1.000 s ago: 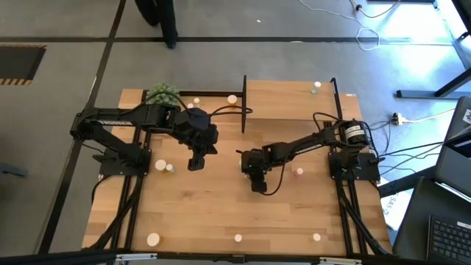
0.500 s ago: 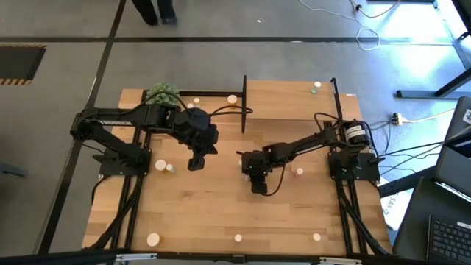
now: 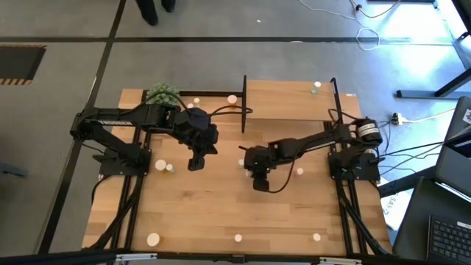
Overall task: Pick and place medicine bottles onto shelf by color
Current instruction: Put the middle yellow pill bottle on the shelf
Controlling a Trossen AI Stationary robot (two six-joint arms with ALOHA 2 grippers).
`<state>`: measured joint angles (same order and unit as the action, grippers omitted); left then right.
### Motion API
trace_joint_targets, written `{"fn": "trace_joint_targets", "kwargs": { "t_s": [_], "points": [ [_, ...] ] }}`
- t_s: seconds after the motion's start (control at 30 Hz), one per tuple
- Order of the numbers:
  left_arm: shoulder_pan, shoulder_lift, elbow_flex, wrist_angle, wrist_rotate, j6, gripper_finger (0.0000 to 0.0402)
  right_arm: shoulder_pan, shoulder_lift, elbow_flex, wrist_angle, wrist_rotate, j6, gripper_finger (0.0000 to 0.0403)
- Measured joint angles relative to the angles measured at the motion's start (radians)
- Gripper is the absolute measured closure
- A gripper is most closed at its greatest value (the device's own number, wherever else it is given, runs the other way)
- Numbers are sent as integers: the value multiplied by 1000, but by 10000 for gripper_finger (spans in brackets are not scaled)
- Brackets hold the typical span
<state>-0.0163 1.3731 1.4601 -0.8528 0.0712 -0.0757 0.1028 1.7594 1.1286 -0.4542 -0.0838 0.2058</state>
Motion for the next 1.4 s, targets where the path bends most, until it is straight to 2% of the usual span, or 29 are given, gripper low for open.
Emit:
{"fn": "trace_joint_targets", "kwargs": {
  "t_s": [0.17,0.27,0.67,0.93,1.17,1.4],
  "points": [
    [0,0,0,3,0,0,401,0,-81,0,-13,14,34,298],
    [0,0,0,8,0,0,401,0,-138,0,-17,64,55,298],
    [0,0,0,120,-1,66,401,-1,-367,1,5,363,35,298],
    [0,0,0,287,-46,142,401,-1,-440,1,104,567,-37,298],
    [18,2,0,364,-94,214,401,-1,-503,1,161,715,-110,298],
    [67,22,2,526,-132,250,401,-3,-545,1,187,925,-141,298]
  ]
}}
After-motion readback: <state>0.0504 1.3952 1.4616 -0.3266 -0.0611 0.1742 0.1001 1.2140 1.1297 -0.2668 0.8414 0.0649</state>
